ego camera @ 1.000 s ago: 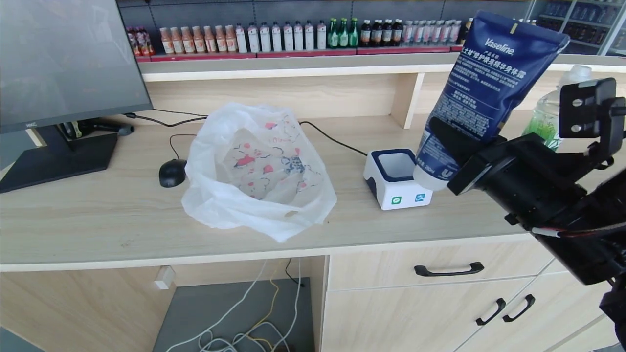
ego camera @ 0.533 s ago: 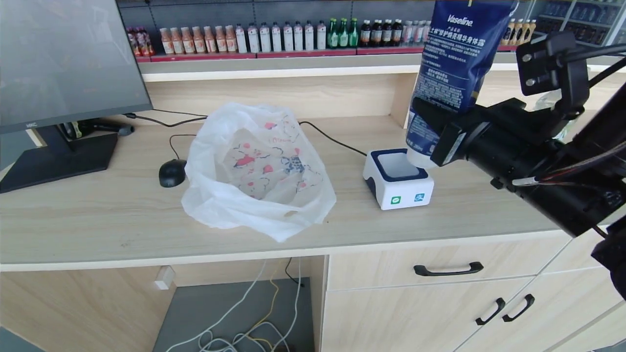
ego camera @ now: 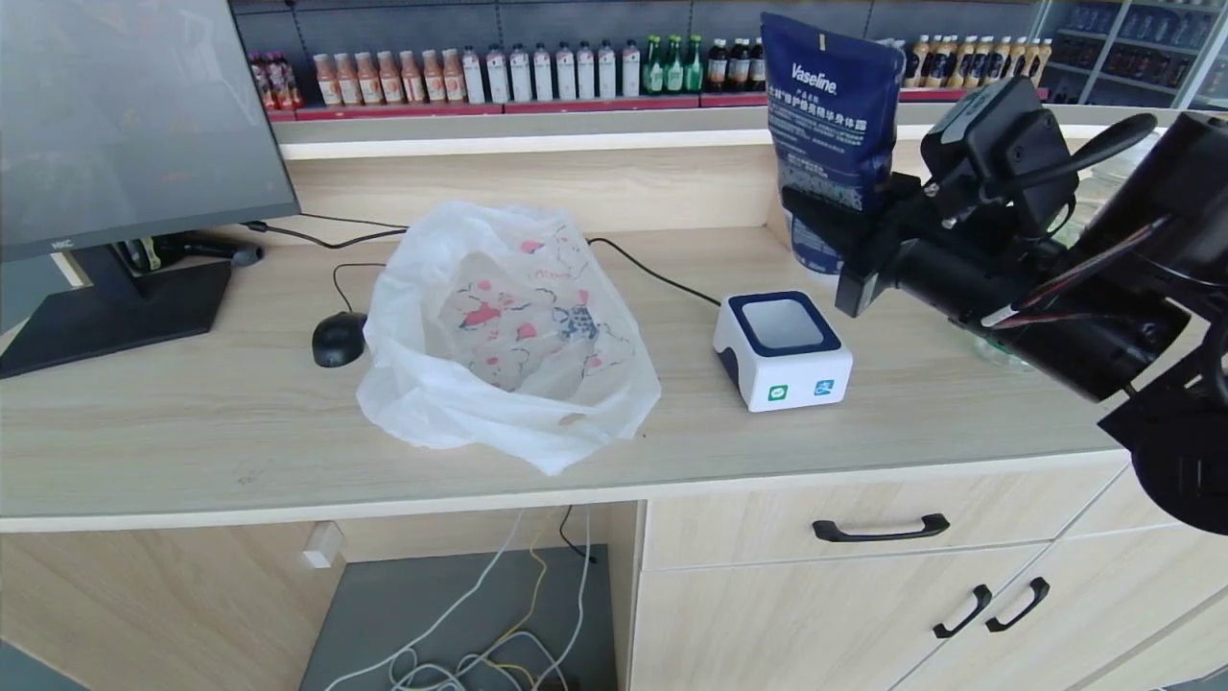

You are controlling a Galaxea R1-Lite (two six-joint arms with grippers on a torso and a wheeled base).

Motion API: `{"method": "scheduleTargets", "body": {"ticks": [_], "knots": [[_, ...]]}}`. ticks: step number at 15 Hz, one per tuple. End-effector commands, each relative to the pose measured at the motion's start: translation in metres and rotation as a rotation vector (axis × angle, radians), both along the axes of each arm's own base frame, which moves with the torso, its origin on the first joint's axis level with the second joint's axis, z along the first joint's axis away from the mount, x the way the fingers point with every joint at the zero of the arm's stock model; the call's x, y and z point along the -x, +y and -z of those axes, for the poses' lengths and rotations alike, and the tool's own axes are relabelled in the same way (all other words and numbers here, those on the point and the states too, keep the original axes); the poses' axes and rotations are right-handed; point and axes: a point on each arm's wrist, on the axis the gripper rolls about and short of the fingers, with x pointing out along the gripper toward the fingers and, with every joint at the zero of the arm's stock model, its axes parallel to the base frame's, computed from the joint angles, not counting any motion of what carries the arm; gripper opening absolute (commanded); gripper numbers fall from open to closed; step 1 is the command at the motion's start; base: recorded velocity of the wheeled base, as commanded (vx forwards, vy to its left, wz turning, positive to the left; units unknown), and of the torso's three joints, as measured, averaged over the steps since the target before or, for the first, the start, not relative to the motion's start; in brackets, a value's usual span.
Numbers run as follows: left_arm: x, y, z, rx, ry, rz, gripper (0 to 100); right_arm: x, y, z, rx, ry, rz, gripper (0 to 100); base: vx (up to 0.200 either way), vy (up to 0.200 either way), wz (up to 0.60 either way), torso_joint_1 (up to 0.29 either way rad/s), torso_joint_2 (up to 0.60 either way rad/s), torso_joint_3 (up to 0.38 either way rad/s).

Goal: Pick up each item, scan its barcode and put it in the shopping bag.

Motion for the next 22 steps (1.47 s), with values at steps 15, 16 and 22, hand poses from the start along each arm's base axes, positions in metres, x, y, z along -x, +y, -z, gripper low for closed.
{"method": "scheduleTargets", "body": {"ticks": [15, 16, 22], "knots": [[0.000, 0.000, 0.000, 0.000, 0.000, 0.001, 100, -0.060, -0.033, 0.056, 0.350, -0.256, -0.169, 0, 0.000, 0.000, 0.00, 0.000, 0.00, 0.000], [0.000, 0.000, 0.000, 0.000, 0.000, -0.001, 100, -0.062, -0.039, 0.055, 0.356, -0.265, -0.165, 0, 0.000, 0.000, 0.00, 0.000, 0.00, 0.000], [0.000, 0.000, 0.000, 0.000, 0.000, 0.001, 100, -0.066, -0.039, 0.062, 0.391, -0.285, -0.220, 0, 0.000, 0.000, 0.00, 0.000, 0.00, 0.000]]}}
